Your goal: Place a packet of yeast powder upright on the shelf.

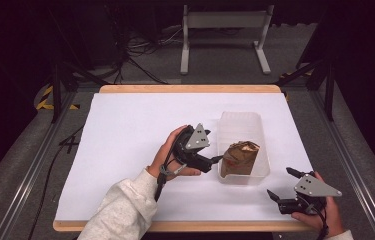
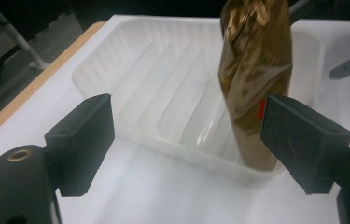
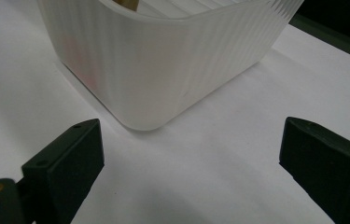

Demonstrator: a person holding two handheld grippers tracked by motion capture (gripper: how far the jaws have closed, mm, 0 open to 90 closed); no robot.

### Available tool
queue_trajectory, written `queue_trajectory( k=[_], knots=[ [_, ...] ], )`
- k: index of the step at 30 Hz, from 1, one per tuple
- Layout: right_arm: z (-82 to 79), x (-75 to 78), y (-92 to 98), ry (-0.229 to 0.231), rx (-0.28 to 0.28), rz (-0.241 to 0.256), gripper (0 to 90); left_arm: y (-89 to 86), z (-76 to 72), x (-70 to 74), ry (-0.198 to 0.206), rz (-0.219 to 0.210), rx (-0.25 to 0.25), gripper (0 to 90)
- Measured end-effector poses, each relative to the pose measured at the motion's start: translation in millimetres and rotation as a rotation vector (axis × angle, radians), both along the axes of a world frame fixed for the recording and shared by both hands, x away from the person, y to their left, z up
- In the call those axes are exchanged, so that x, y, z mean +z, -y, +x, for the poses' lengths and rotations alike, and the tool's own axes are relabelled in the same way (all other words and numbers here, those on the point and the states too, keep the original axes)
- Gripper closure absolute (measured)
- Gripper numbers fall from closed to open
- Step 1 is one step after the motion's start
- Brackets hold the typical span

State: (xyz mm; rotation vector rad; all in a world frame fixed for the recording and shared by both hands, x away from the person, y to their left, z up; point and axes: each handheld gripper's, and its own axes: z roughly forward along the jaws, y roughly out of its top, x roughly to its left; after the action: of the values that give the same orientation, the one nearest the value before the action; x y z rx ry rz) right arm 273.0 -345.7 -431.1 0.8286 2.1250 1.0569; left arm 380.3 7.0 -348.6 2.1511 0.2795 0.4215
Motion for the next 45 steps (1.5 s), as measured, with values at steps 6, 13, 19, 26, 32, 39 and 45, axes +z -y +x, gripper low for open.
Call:
queue_trajectory(
  k=[6,13,19,26,32,39,45],
  knots=[
    [0.1,0.1,-0.2,0.003,0.003,-0.002,7.2,-6.5,-2.5,-5.0,0.026,0.048,0.021,16.5],
    [-0.2,0.4,-0.4,0.003,0.001,-0.001,7.1,-15.5,-3.8,-10.5,0.042,0.09,0.048,15.3],
    [-0.1,0.2,-0.9,0.005,0.003,-0.004,7.1,-21.7,-2.6,-14.5,0.048,0.111,0.066,14.9],
    [-0.1,0.3,-1.4,0.005,0.003,-0.005,7.2,-28.7,-3.6,-17.1,0.051,0.135,0.081,14.3],
    [0.6,0.4,-2.1,0.004,0.007,-0.008,7.2,-40.0,-5.4,-20.7,0.041,0.146,0.109,13.6],
    [0.8,0.5,-2.7,0.005,0.009,-0.01,7.2,-54.7,-7.0,-27.4,0.026,0.161,0.143,12.3],
    [0.8,0.6,-2.7,0.006,0.008,-0.01,7.2,-69.1,-9.1,-37.3,0.014,0.172,0.184,11.8]
  ],
)
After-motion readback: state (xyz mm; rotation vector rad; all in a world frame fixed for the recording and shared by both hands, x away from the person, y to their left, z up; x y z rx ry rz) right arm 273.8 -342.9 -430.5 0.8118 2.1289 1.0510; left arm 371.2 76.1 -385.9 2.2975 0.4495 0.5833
